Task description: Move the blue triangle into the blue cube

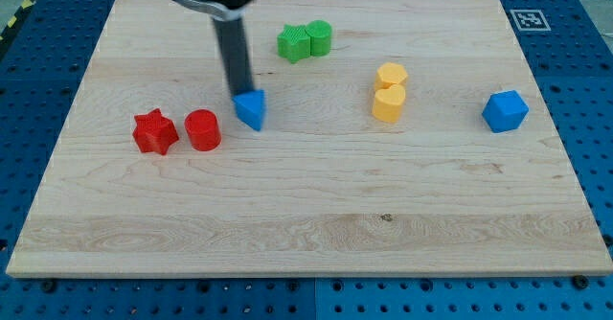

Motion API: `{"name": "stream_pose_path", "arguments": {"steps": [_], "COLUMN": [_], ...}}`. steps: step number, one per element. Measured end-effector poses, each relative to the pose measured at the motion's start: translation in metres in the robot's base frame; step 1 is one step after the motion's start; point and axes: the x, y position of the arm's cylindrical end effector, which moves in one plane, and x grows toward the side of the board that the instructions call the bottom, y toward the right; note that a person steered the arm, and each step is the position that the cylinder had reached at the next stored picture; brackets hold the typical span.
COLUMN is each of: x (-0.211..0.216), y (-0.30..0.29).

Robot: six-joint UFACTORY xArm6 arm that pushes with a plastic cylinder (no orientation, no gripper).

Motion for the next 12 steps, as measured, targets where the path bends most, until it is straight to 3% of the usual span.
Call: {"name": "stream_pose_path", "arguments": {"steps": [1, 3, 4, 6, 8, 9, 10, 12], "x": [0.016, -0.007, 0.016, 0.069, 0.074, 0.076, 0.099, 0.077], "y": [0.048, -0.029, -0.029, 0.086, 0.174, 0.148, 0.160, 0.271]}}
